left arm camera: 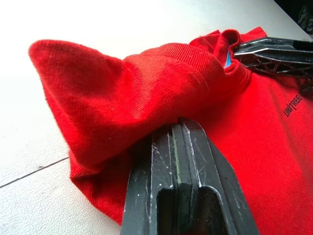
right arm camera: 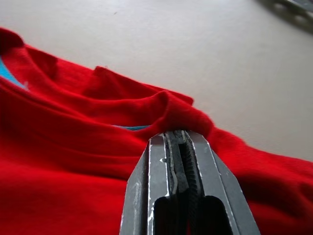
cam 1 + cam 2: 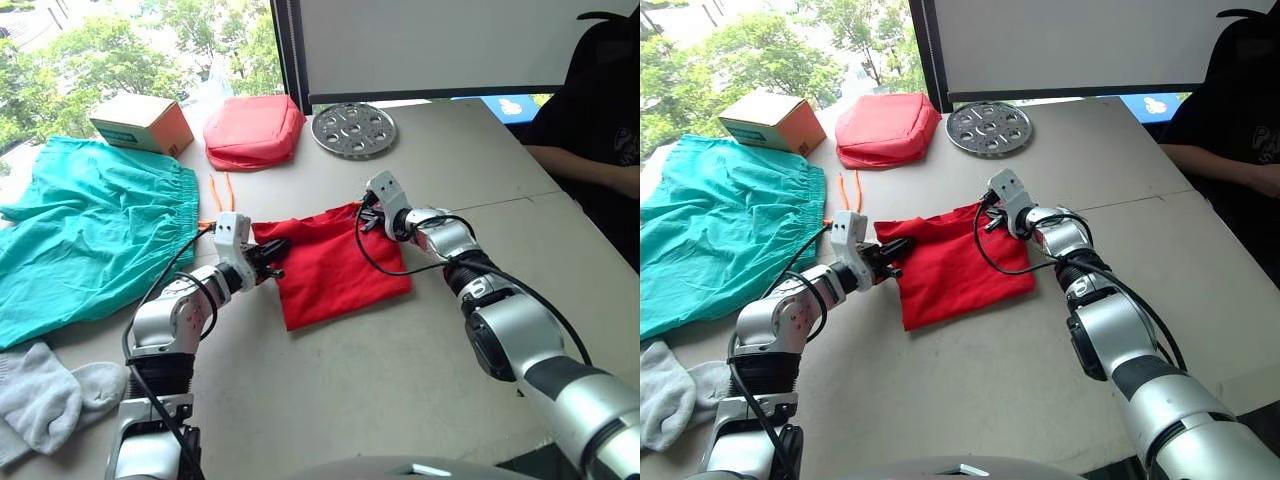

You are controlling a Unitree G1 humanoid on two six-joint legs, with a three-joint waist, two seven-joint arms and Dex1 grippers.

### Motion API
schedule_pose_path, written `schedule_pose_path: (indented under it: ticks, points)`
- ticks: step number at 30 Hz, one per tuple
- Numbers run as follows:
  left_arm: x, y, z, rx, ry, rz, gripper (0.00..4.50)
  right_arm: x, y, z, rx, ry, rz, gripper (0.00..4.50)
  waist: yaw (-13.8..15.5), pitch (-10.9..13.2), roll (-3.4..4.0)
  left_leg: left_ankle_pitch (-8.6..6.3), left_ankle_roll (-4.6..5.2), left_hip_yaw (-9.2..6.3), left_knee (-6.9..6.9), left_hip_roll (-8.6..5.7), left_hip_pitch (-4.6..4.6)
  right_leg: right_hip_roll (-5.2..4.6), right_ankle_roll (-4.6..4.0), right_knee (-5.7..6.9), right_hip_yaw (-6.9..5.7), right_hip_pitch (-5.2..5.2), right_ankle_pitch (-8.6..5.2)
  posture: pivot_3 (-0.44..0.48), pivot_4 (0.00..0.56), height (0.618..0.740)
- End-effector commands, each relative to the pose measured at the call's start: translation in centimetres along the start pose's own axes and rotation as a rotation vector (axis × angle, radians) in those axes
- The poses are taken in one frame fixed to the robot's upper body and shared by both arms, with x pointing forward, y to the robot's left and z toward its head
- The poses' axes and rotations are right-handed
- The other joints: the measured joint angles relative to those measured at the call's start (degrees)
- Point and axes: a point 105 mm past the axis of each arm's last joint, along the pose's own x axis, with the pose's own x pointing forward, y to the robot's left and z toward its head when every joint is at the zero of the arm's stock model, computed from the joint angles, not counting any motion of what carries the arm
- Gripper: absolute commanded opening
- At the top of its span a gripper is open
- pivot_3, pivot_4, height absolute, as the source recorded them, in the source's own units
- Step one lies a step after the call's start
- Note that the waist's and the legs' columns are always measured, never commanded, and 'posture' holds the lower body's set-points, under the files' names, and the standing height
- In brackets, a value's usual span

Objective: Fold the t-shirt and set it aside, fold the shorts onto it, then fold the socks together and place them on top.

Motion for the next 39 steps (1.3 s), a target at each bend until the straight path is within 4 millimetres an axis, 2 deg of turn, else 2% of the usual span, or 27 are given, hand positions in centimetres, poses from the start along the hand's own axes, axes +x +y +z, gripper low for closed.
schedule_pose_path:
  ticks: [1,3,6,9,11,14,16,18,19,20,22,24,26,29,33,36,39]
  points:
    - [-0.3,-0.4,0.8,0.005,-0.030,-0.002,0.06,-0.9,-0.8,3.3,0.049,-0.188,0.021,0.00,-0.1,0.0,-0.01,0.00,0.00,-0.01,-0.01,0.00,-0.01,0.00,0.00,-0.02,-0.01,0.00,0.00,0.000,0.150,0.740]
    - [-0.3,-0.4,0.9,0.003,-0.033,-0.002,0.06,-1.9,0.3,4.6,0.109,-0.277,0.156,0.00,-0.2,0.0,-0.03,0.00,0.00,0.00,-0.03,0.00,-0.04,0.00,0.01,-0.09,-0.01,0.00,0.00,0.000,0.150,0.740]
    - [-0.4,-0.4,1.5,-0.005,-0.055,-0.007,0.06,-4.3,1.9,4.7,0.113,-0.314,0.271,0.00,-0.1,0.0,-0.03,-0.01,0.03,-0.19,-0.08,0.03,-0.10,0.00,0.02,0.04,-0.19,0.04,0.01,0.000,0.150,0.740]
    - [-0.5,-0.9,2.4,-0.023,-0.088,-0.037,0.06,-5.8,3.7,3.2,0.113,-0.268,0.305,0.00,-0.1,0.0,-0.02,-0.13,0.22,-0.36,-0.08,0.03,-0.19,-0.06,0.02,0.07,-0.38,0.04,0.01,0.000,0.150,0.740]
    - [-0.8,-1.6,3.2,-0.032,-0.125,-0.078,0.06,-6.7,4.6,1.3,0.143,-0.210,0.294,0.00,-0.1,0.0,-0.01,-0.14,0.23,-0.35,-0.08,0.03,-0.18,-0.07,0.01,0.02,-0.40,0.04,0.00,0.000,0.150,0.740]
    - [-1.8,-3.1,3.4,0.018,-0.112,-0.160,0.00,-9.0,5.3,0.4,0.252,-0.204,0.306,0.93,0.0,0.0,-0.02,-0.13,0.21,-0.38,-0.07,0.04,-0.19,-0.08,0.01,-0.16,-0.44,0.04,0.00,0.000,0.150,0.740]
    - [-3.0,-4.0,3.0,0.092,-0.078,-0.216,0.00,-10.8,5.8,0.1,0.284,-0.190,0.317,1.87,0.0,0.0,0.04,-0.13,0.21,-0.35,-0.07,0.04,-0.19,-0.11,-0.01,-0.20,-0.40,0.03,-0.01,0.000,0.150,0.740]
    - [-4.5,-5.3,2.7,0.145,-0.062,-0.299,0.70,-12.2,5.8,-0.6,0.316,-0.149,0.302,2.75,-0.1,0.1,0.20,-0.14,0.22,-0.30,-0.11,0.04,-0.16,-0.11,-0.13,-0.23,-0.37,0.03,-0.08,0.000,0.150,0.740]
    - [-5.2,-5.8,2.5,0.160,-0.054,-0.329,0.89,-12.7,5.9,-1.0,0.324,-0.128,0.296,3.06,-0.1,0.1,0.25,-0.14,0.22,-0.30,-0.12,0.05,-0.14,-0.11,-0.22,-0.24,-0.38,0.04,-0.13,0.000,0.150,0.740]
    - [-5.6,-6.1,2.4,0.169,-0.050,-0.347,1.44,-13.1,6.0,-1.2,0.329,-0.113,0.292,3.64,0.0,0.1,0.26,-0.14,0.22,-0.31,-0.12,0.07,-0.15,-0.10,-0.23,-0.27,-0.39,0.03,-0.14,0.000,0.150,0.740]
    - [-7.2,-6.7,1.8,0.201,-0.016,-0.397,2.52,-13.5,5.9,-2.0,0.356,-0.070,0.257,4.50,0.2,0.1,0.24,-0.14,0.22,-0.34,-0.11,0.09,-0.12,-0.08,-0.23,-0.34,-0.45,0.04,-0.15,0.000,0.150,0.740]
    - [-9.8,-7.4,1.4,0.243,0.011,-0.451,3.37,-13.5,5.5,-3.0,0.380,-0.028,0.201,4.50,-0.1,0.1,0.25,-0.13,0.21,-0.32,-0.11,0.12,-0.15,-0.06,-0.24,-0.47,-0.45,0.05,-0.16,0.000,0.150,0.740]
    - [-12.0,-7.6,0.8,0.274,0.045,-0.470,4.40,-13.3,5.0,-4.1,0.398,0.007,0.136,4.50,-0.2,0.2,0.31,-0.14,0.22,-0.27,-0.17,0.19,-0.16,-0.05,-0.24,-0.64,-0.41,0.06,-0.16,0.000,0.150,0.740]
    - [-14.2,-7.5,-0.3,0.315,0.093,-0.463,4.46,-13.0,4.9,-5.2,0.410,0.034,0.085,4.50,0.2,0.2,0.36,-0.14,0.22,-0.28,-0.20,0.16,-0.20,-0.03,-0.23,-0.71,-0.46,0.04,-0.17,0.000,0.150,0.740]
    - [-16.2,-7.4,-1.4,0.325,0.128,-0.447,4.46,-12.5,5.0,-6.0,0.381,0.055,0.041,4.50,0.9,0.2,0.33,-0.14,0.23,-0.24,-0.18,0.14,-0.20,-0.01,-0.21,-0.78,-0.45,0.06,-0.19,0.000,0.150,0.740]
    - [-16.7,-7.3,-2.5,0.314,0.145,-0.429,4.46,-10.9,6.7,-6.5,0.342,0.072,0.098,4.50,0.9,0.2,0.28,-0.14,0.23,-0.22,-0.15,0.17,-0.16,-0.01,-0.17,-0.78,-0.44,0.08,-0.21,0.000,0.150,0.740]
    - [-16.3,-7.3,-2.5,0.315,0.123,-0.410,4.46,-9.8,8.6,-6.0,0.320,0.054,0.179,4.50,0.8,0.1,0.23,-0.14,0.22,-0.19,-0.09,0.25,-0.08,0.04,0.04,-0.76,-0.41,0.13,-0.33,0.000,0.150,0.740]
